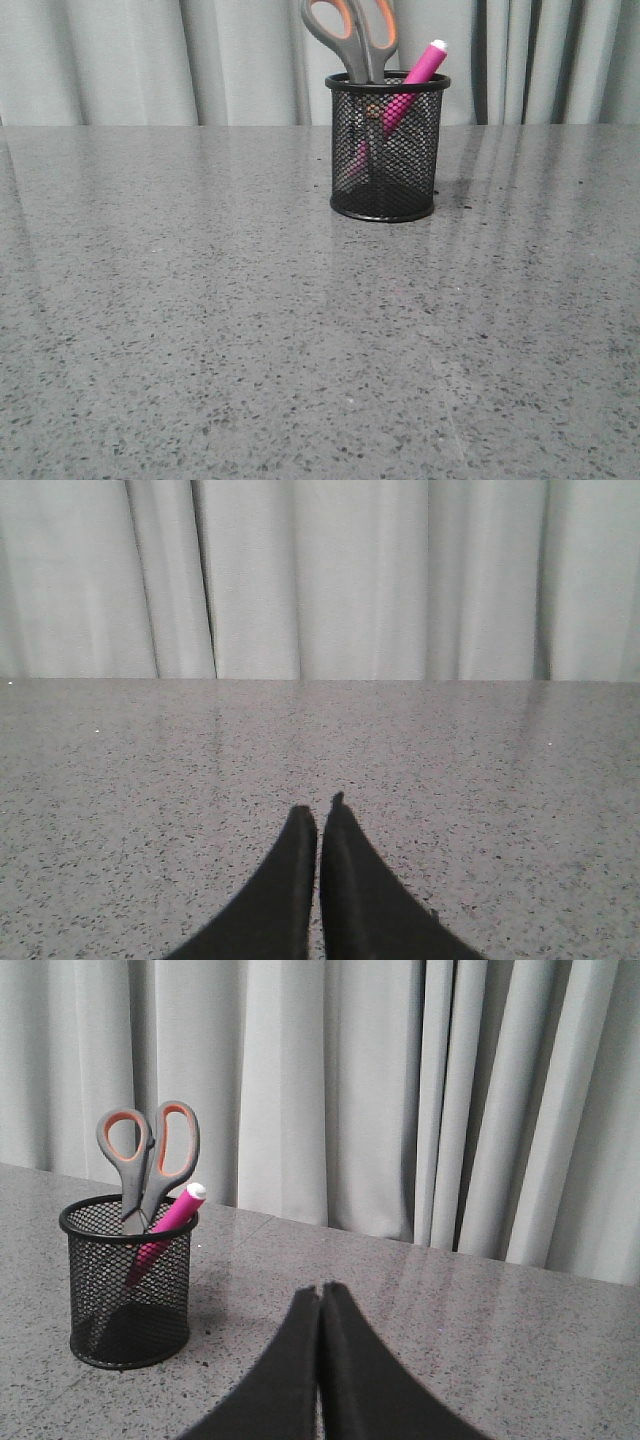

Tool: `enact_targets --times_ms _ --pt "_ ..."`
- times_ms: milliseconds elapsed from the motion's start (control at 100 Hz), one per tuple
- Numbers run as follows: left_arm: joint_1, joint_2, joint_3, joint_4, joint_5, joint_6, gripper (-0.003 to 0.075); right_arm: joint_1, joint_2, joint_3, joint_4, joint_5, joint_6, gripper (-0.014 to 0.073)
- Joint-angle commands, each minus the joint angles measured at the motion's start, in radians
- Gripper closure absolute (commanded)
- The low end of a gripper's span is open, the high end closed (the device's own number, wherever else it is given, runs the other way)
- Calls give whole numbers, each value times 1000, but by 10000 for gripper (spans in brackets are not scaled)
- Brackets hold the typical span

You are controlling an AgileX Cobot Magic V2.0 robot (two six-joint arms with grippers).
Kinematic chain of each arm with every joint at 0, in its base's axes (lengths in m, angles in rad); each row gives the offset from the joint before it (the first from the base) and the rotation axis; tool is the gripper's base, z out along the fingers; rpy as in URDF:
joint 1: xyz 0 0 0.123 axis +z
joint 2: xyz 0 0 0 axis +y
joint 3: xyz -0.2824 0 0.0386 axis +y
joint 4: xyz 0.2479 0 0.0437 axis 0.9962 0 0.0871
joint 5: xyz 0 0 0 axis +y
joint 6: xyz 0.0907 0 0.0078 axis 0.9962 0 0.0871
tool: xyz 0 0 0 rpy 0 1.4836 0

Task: Put pen and scissors into bin

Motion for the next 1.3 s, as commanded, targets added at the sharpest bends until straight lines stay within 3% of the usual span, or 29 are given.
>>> enact_targets --times_ms 0,150,410,550,620,730,1290 --pt "2 -34 42 -1 -72 -9 739 -4 6 -24 -11 -81 -8 664" --pt "2 -34 42 -1 -72 -9 739 -18 4 -18 -50 -62 -12 664" --pt "2 -34 42 -1 -72 -9 739 -134 -32 85 -6 -59 -12 664" --pt "2 -34 42 -1 -72 -9 739 -135 -144 152 -8 -1 -8 664" --pt "2 -34 42 -1 -72 -9 739 -135 -211 150 -21 128 0 664" --pt "2 -32 42 -1 -72 -9 739 -136 -204 150 -33 176 3 664" --pt "2 -32 42 -1 -72 -9 739 -136 -204 150 -33 161 3 664"
